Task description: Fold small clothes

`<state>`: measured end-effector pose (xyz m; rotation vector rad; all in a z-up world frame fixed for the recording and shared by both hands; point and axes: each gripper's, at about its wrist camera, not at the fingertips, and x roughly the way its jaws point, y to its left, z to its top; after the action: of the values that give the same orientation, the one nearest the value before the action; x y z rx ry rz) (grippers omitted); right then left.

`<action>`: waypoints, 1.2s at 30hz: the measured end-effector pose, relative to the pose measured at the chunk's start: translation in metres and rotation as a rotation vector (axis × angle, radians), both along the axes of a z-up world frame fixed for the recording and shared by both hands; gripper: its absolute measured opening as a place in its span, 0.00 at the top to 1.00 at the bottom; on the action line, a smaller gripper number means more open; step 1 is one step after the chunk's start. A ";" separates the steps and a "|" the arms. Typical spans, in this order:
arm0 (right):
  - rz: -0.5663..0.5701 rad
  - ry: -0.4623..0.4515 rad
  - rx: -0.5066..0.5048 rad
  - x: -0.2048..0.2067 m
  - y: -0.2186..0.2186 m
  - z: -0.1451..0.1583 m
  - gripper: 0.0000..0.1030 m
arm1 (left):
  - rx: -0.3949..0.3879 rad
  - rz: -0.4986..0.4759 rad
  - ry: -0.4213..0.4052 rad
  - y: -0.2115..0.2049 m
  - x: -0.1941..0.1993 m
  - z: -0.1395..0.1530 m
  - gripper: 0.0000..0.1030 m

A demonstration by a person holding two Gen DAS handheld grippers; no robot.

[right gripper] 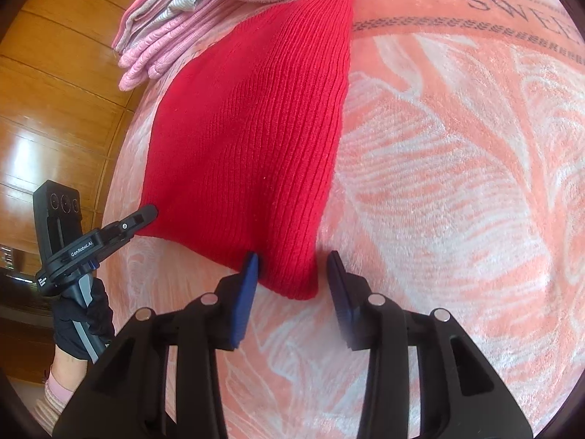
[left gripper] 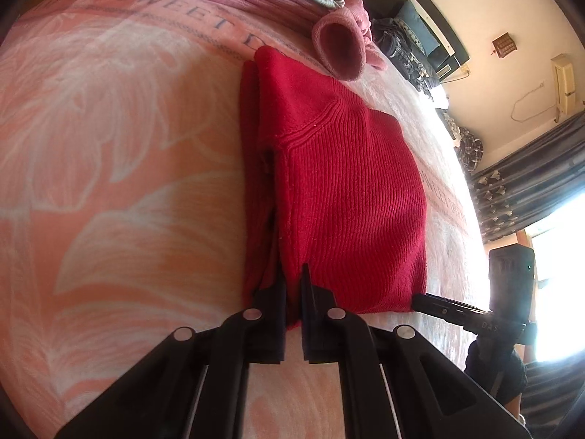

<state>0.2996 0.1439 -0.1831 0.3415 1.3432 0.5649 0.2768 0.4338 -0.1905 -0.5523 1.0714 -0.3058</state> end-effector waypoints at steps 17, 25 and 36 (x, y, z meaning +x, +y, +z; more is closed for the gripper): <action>0.001 -0.061 0.040 0.016 -0.019 0.032 0.57 | -0.244 0.085 0.072 0.042 0.075 -0.002 0.48; 0.001 -0.058 0.059 0.020 -0.026 0.023 0.57 | -0.325 0.045 0.103 0.036 0.104 -0.030 0.48; -0.040 -0.015 0.195 0.047 -0.026 0.010 0.43 | -0.414 -0.077 0.120 0.016 0.124 -0.038 0.47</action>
<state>0.3470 0.1181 -0.1729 0.5211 1.2671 0.6657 0.4006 0.4497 -0.2284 -0.9089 1.1535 -0.5751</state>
